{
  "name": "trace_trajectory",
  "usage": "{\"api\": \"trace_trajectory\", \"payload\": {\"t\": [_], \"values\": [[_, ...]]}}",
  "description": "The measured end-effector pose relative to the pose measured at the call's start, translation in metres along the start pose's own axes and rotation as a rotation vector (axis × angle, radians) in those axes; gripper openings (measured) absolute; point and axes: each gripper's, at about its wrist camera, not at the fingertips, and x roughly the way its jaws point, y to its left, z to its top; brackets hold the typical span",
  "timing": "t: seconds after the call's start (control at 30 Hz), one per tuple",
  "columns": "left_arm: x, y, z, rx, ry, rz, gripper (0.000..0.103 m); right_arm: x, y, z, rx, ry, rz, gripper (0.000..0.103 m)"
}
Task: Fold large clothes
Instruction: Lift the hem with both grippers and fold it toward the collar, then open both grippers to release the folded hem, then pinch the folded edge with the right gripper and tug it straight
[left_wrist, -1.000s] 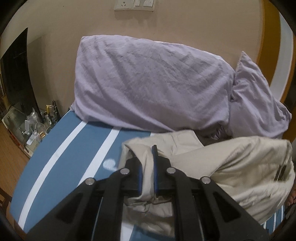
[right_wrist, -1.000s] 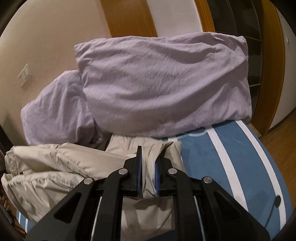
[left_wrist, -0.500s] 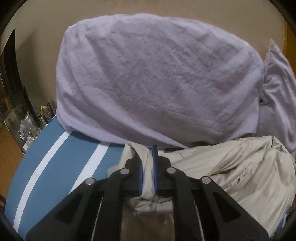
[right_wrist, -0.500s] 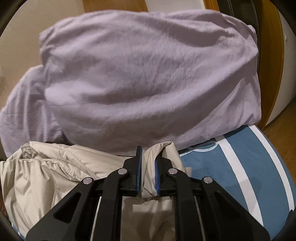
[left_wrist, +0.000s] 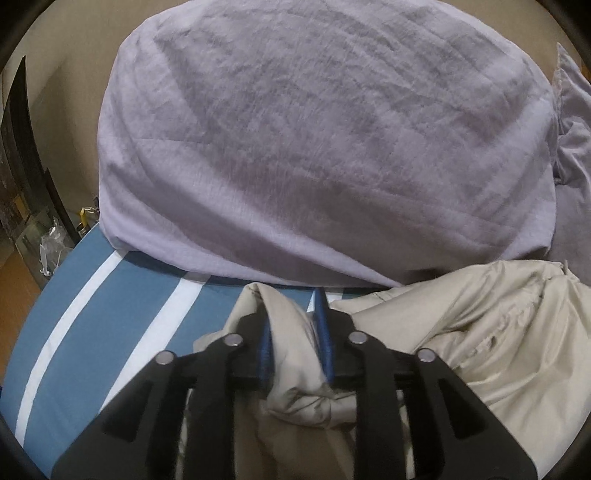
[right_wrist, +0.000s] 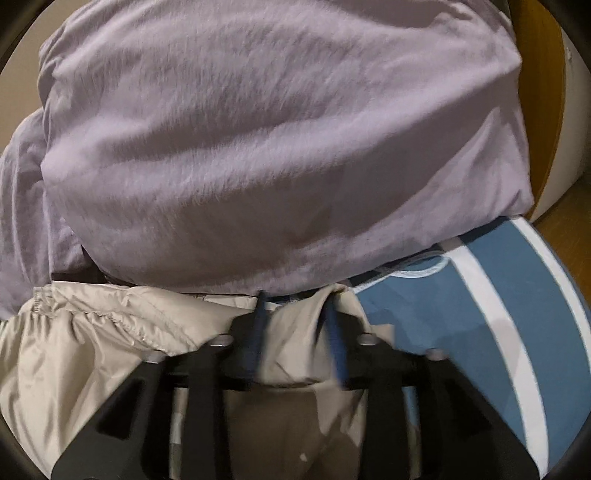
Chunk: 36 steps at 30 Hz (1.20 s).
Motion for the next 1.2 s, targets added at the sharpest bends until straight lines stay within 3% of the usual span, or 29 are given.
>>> {"api": "trace_trajectory", "payload": {"t": [0.03, 0.07, 0.1, 0.27, 0.4, 0.57, 0.73, 0.83, 1.03, 1.2], "values": [[-0.004, 0.001, 0.0, 0.001, -0.003, 0.004, 0.042, -0.009, -0.001, 0.001, -0.001, -0.019, -0.018, 0.078], [-0.011, 0.003, 0.0, -0.001, -0.018, 0.026, 0.067, -0.024, -0.001, 0.001, -0.007, -0.061, -0.025, 0.079], [-0.017, 0.006, 0.0, -0.005, -0.035, 0.041, 0.082, -0.033, -0.001, 0.001, -0.015, -0.077, -0.017, 0.079], [-0.051, 0.008, 0.0, 0.002, -0.064, -0.005, 0.083, -0.065, 0.028, -0.004, -0.079, -0.064, 0.058, 0.077], [-0.071, -0.008, -0.009, 0.038, -0.063, -0.061, 0.083, -0.077, 0.078, -0.019, -0.198, -0.004, 0.128, 0.074], [-0.09, -0.043, -0.026, 0.121, -0.045, -0.145, 0.083, -0.067, 0.125, -0.047, -0.356, 0.077, 0.096, 0.067], [-0.097, -0.073, -0.037, 0.174, -0.036, -0.205, 0.083, -0.042, 0.131, -0.059, -0.354, 0.141, 0.086, 0.022], [-0.095, -0.082, -0.039, 0.185, -0.04, -0.229, 0.083, -0.039, 0.133, -0.057, -0.339, 0.124, 0.08, 0.011], [-0.081, -0.092, -0.043, 0.223, -0.078, -0.199, 0.085, -0.028, 0.132, -0.046, -0.291, 0.077, 0.058, 0.008], [-0.054, -0.094, -0.047, 0.245, -0.102, -0.102, 0.087, -0.018, 0.135, -0.043, -0.298, 0.037, 0.034, 0.008]]}}
